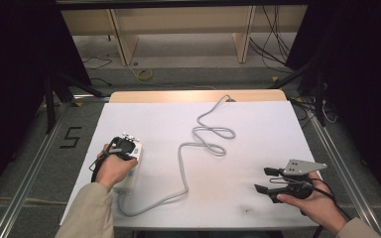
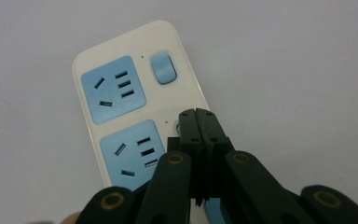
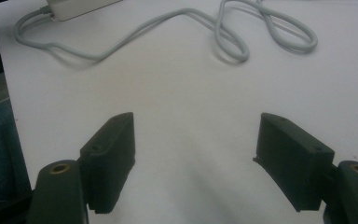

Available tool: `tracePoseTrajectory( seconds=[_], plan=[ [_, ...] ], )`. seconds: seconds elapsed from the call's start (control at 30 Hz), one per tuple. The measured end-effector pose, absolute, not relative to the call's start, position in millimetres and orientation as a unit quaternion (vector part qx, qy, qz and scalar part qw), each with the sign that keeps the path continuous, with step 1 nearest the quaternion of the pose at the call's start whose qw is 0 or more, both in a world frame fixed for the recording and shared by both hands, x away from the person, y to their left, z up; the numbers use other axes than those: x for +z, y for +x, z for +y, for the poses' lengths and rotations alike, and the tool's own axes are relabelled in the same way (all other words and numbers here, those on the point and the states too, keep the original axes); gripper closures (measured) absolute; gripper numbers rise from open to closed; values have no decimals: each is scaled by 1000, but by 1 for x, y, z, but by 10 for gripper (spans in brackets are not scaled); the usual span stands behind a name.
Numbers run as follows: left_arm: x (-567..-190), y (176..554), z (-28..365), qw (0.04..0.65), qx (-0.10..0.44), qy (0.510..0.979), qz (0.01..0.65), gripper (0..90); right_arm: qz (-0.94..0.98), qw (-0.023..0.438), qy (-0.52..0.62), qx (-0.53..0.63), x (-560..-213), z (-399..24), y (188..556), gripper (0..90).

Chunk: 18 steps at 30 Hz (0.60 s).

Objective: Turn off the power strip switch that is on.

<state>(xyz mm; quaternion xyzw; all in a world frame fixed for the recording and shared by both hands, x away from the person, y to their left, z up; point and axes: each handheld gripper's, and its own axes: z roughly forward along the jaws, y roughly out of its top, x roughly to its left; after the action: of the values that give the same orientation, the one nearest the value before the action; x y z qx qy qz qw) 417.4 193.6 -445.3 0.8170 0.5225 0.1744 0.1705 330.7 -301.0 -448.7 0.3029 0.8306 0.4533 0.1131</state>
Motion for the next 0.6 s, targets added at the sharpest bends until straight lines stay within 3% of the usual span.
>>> tracePoseTrajectory(
  seconds=[0.6],
  plan=[
    [-444, 420, 192, 158, 170, 818, 526, 900, 831, 111, 303, 452, -449, -300, 331, 286]
  ],
)
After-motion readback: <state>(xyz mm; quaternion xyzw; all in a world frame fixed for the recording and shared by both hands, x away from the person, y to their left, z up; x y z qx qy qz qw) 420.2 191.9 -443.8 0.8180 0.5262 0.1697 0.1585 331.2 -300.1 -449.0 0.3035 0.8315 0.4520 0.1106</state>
